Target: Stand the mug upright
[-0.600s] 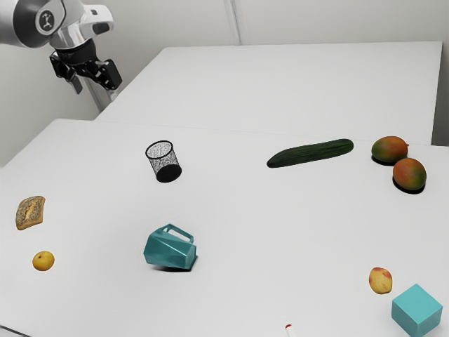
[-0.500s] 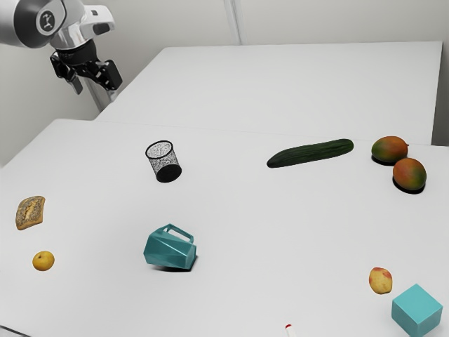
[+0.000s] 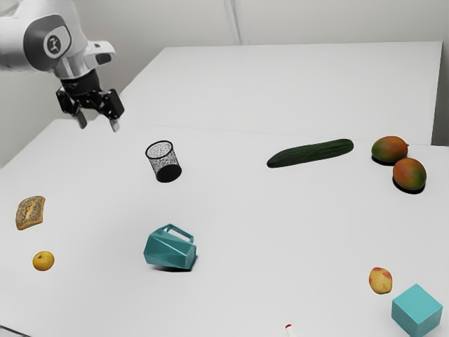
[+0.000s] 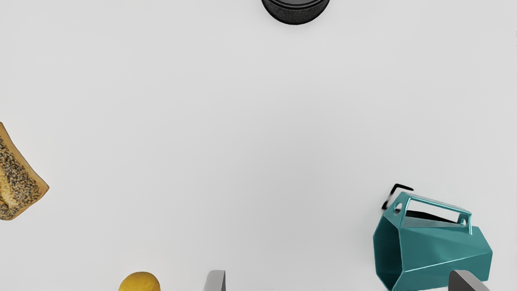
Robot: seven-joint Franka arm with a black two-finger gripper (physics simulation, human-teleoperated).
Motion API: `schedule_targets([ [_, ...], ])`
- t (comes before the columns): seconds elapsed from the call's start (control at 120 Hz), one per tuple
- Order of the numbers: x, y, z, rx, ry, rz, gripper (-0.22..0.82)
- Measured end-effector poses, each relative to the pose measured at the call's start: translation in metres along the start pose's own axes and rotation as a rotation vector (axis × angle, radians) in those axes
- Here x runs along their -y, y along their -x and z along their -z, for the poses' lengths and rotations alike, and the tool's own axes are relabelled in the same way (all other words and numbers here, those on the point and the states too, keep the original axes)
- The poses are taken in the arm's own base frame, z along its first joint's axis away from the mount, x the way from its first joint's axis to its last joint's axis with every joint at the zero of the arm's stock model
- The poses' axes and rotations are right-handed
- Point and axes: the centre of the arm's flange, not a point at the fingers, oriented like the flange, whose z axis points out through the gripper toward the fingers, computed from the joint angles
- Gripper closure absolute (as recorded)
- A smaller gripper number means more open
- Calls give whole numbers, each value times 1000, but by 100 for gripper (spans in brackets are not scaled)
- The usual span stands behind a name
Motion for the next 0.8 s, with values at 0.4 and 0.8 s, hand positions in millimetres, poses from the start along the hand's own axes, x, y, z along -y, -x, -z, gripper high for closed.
schedule_targets([
  [0.4,6,34,-125,249,321,139,0],
  [0.8,-10,34,-214,417,493,238,0],
])
